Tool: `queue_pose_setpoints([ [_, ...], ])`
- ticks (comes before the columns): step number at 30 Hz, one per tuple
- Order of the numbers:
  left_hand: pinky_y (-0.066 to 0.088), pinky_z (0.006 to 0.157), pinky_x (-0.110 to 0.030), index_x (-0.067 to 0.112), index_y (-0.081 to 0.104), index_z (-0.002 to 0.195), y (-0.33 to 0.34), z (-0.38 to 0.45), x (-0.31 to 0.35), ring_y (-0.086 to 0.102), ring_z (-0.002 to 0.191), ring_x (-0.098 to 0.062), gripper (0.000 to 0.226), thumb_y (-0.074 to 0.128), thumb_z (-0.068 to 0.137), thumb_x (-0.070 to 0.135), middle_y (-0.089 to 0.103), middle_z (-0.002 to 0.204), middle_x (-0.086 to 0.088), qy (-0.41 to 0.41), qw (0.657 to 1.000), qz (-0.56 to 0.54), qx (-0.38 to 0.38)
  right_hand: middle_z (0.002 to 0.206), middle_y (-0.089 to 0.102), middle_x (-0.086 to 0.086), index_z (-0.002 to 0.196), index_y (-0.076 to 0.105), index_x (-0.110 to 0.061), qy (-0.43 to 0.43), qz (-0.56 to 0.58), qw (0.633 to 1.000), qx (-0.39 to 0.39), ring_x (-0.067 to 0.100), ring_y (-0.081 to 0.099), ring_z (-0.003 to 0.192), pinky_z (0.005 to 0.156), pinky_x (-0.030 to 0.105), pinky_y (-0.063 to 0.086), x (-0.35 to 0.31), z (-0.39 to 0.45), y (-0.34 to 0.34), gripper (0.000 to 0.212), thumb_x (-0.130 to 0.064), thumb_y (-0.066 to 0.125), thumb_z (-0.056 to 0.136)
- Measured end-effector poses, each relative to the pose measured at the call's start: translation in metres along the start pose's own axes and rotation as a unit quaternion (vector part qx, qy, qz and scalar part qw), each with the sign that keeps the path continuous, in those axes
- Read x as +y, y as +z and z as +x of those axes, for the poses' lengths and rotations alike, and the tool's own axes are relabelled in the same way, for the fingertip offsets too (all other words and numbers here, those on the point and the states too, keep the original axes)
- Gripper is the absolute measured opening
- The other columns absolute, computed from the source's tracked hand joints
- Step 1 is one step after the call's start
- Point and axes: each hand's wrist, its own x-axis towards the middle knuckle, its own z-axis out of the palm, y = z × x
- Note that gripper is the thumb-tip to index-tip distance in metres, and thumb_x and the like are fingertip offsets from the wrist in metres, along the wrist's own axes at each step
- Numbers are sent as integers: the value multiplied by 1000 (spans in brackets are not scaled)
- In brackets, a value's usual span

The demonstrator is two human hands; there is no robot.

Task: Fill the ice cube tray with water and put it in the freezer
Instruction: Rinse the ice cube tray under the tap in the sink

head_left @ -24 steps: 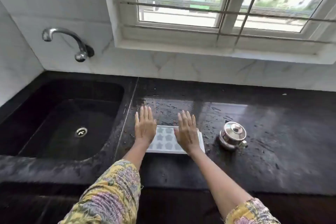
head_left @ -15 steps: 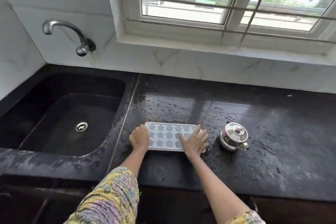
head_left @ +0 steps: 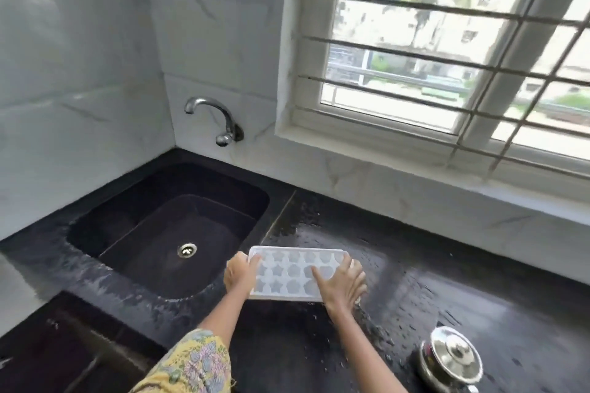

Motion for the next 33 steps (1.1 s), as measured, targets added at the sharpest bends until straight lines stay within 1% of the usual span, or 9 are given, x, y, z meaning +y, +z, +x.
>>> queue_pose_setpoints([
  [4, 40, 70, -29, 14, 49, 61, -36, 14, -23, 63, 92, -32, 38, 56, 89, 38, 58, 71, -4, -82, 986, -142, -2, 129, 46, 12, 130, 42, -16, -58, 21, 997, -55, 29, 39, 117, 94, 43, 33, -43, -1, 17, 82, -56, 70, 65],
  [6, 44, 80, -30, 8, 67, 84, -55, 23, -33, 62, 106, -32, 42, 56, 85, 49, 69, 95, -11, -112, 976, -187, 1, 130, 45, 10, 132, 41, -16, -86, 36, 993, -78, 28, 38, 119, 95, 44, 33, -67, 0, 29, 83, -57, 69, 65],
  [9, 42, 94, -33, -4, 54, 123, -89, 42, -41, 53, 121, -32, 60, 58, 88, 45, 58, 122, -14, -161, 945, -286, -14, 131, 44, 7, 134, 36, -18, -117, 16, 987, -112, 26, 38, 120, 97, 44, 33, -113, -1, 50, 84, -59, 66, 67],
  [12, 47, 95, -37, -1, 46, 131, -113, 73, -50, 54, 120, -32, 60, 48, 93, 46, 54, 130, -15, -173, 927, -328, -66, 133, 43, 6, 137, 28, -19, -110, -12, 985, -135, 25, 38, 122, 99, 43, 31, -151, 2, 68, 86, -61, 62, 70],
  [15, 44, 96, -35, -2, 41, 135, -128, 109, -60, 51, 123, -33, 67, 45, 93, 50, 52, 133, -16, -186, 929, -319, -34, 139, 39, 8, 140, 25, -16, -112, -20, 981, -159, 27, 34, 128, 104, 47, 25, -182, 12, 94, 87, -67, 50, 75],
  [20, 39, 102, -41, 0, 57, 121, -155, 185, -71, 52, 121, -34, 49, 46, 95, 40, 58, 125, -16, -167, 924, -345, -14, 149, 26, 11, 144, 19, -10, -128, 5, 978, -162, 26, 20, 139, 111, 54, 6, -264, 59, 141, 80, -59, 43, 85],
  [24, 46, 89, -41, 10, 65, 86, -179, 240, -70, 57, 93, -29, 33, 45, 97, 34, 64, 103, -18, -125, 934, -333, -20, 144, 34, 14, 140, 25, -5, -185, 49, 974, -119, 27, 28, 134, 109, 37, 26, -332, 95, 160, 65, -39, 49, 91],
  [27, 39, 81, -37, 11, 54, 73, -197, 282, -54, 49, 95, -26, 30, 47, 95, 30, 57, 82, -7, -105, 941, -322, -30, 143, 34, 13, 140, 24, -5, -222, 64, 967, -110, 26, 31, 132, 105, 34, 31, -379, 121, 171, 56, -19, 49, 91],
  [33, 36, 100, -42, 0, 50, 129, -195, 347, -51, 49, 123, -32, 57, 45, 94, 45, 58, 127, -16, -111, 945, -300, -61, 154, 9, 12, 139, 20, -3, -291, -54, 949, -110, 24, 4, 143, 102, 38, 38, -424, 172, 205, 53, 4, 36, 89],
])
